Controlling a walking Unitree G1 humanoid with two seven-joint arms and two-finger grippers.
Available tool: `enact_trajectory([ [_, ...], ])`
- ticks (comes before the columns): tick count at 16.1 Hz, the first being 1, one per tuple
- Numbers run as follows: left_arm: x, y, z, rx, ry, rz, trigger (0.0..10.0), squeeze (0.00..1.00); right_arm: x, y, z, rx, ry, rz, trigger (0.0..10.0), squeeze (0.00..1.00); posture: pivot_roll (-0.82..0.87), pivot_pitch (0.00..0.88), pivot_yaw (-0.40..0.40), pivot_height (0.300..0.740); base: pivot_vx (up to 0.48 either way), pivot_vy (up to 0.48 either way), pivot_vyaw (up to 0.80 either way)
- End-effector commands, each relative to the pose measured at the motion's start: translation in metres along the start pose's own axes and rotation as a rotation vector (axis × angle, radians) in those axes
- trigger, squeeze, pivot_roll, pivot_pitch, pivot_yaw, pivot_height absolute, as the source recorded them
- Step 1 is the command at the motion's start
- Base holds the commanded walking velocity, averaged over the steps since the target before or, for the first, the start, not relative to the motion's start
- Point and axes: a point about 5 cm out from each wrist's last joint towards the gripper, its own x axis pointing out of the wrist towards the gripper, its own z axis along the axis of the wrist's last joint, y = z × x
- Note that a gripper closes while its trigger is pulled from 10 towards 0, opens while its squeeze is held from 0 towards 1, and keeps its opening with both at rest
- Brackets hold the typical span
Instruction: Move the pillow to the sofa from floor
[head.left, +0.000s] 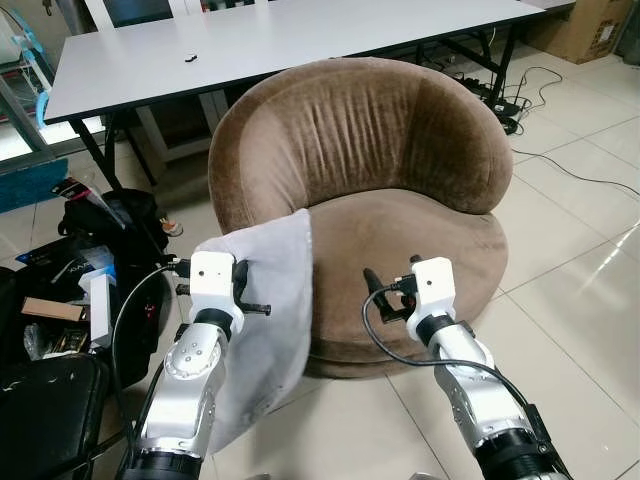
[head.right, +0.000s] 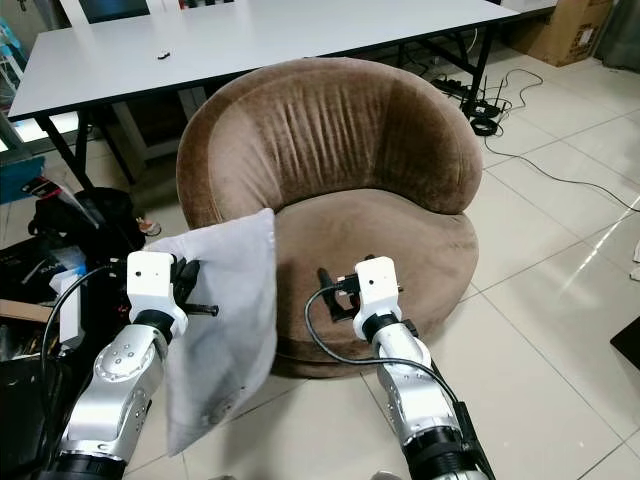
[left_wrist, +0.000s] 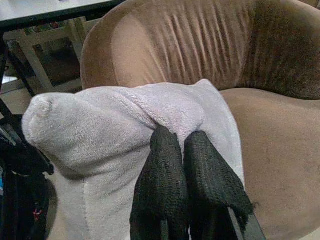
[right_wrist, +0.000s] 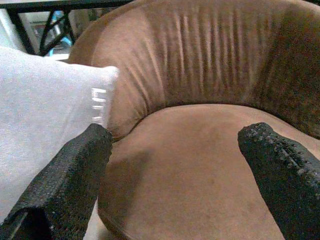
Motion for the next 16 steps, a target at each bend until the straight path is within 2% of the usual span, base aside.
enact_trajectory([
  [1,0.0065,-0.0001,0.0156,0.021,-0.069,-0.004,10.0,0.00,0.0017,-0.0024,0.0016,-0.002,-0.008,-0.015,10.0,0.00,-0.11,0.000,0.088,0.740,0.000,0.000,0.00],
  [3,0.0080,0.0013,0.0167,0.005,-0.064,-0.014,10.0,0.00,0.0014,-0.0015,0.0020,-0.003,-0.012,-0.006,10.0,0.00,-0.11,0.000,0.089,0.740,0.000,0.000,0.00],
  [14,0.0061,0.0017,0.0131,0.006,-0.025,-0.043,10.0,0.00,-0.0011,0.0044,-0.0020,-0.010,-0.006,0.034,10.0,0.00,-0.11,0.000,0.085,0.740,0.463,0.000,0.00],
  [16,0.0053,-0.0010,0.0112,0.016,-0.018,-0.045,10.0,0.00,-0.0008,0.0044,-0.0036,-0.015,0.002,0.035,10.0,0.00,-0.11,0.000,0.085,0.740,0.000,0.000,0.00],
])
